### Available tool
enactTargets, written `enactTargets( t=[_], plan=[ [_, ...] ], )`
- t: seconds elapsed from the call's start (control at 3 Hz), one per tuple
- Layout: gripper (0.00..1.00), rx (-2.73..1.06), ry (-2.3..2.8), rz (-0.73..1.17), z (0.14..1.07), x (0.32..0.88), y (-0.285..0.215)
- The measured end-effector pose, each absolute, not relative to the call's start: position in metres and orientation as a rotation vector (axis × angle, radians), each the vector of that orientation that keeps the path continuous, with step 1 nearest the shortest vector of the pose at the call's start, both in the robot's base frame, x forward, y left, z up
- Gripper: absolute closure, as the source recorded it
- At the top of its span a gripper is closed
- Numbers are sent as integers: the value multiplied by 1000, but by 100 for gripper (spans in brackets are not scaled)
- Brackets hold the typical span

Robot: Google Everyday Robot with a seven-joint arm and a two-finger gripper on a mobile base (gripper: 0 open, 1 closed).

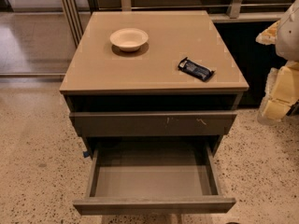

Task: Place rxbar blueberry into middle drawer

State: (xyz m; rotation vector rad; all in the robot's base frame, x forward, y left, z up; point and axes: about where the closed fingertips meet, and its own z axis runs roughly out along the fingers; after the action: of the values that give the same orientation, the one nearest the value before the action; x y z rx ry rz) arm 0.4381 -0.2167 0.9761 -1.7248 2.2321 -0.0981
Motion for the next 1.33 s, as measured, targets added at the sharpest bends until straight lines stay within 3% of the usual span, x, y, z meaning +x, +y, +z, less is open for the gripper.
enactTargets(
  t=[0.67,1.33],
  plan=[
    [0,-1641,2229,-65,971,459,-218],
    [0,-1342,2152,1,953,559,-202]
  ],
)
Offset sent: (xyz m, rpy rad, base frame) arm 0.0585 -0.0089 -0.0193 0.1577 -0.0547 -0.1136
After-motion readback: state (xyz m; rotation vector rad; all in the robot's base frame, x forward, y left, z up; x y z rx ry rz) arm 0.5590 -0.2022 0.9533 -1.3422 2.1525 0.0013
